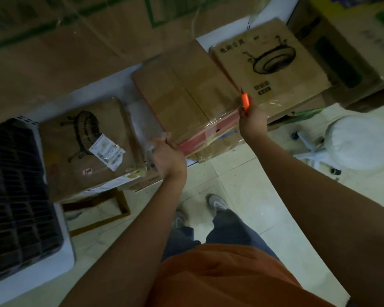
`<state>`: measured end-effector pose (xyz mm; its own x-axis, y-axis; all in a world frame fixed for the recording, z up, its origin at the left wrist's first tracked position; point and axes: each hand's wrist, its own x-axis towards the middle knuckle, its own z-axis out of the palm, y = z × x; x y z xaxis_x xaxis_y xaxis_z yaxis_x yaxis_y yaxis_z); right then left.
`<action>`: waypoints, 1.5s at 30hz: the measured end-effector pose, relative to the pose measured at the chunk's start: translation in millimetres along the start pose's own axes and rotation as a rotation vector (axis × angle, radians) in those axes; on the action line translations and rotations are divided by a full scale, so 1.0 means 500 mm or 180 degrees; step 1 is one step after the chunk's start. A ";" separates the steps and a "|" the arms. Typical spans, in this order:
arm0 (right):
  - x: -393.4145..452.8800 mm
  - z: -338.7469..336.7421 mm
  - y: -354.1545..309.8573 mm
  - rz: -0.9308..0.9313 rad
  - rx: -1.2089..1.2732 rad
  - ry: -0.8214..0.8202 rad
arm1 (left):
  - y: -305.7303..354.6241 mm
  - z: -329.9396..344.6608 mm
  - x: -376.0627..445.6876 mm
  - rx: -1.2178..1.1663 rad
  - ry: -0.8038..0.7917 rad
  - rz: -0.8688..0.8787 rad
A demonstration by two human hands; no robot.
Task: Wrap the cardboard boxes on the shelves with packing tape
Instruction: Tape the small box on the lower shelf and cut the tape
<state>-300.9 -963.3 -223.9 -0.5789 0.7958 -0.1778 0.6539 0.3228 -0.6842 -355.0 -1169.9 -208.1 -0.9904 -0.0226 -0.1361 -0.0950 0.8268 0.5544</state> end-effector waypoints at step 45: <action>-0.115 -0.097 -0.094 -0.0550 0.0375 -0.0788 | -0.037 -0.285 0.056 -0.2181 -0.0084 -0.0533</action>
<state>-274.8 -999.4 -147.4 -0.7868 0.5809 -0.2087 0.4832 0.3693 -0.7938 -395.3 -1265.8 -105.1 -0.9551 -0.0979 -0.2798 -0.2961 0.2732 0.9153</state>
